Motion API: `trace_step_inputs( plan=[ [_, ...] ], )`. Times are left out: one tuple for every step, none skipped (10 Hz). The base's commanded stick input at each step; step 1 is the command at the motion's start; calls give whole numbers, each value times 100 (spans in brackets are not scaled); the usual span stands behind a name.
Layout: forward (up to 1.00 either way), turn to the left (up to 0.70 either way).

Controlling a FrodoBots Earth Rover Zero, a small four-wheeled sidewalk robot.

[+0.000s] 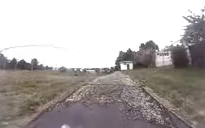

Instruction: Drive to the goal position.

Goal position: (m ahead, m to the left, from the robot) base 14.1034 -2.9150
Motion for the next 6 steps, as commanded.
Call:
trace_step_inputs(
  plan=[
    [100,0],
    [100,-9],
    [100,-24],
    [100,-39],
    [100,-40],
    [100,-40]
  ],
)
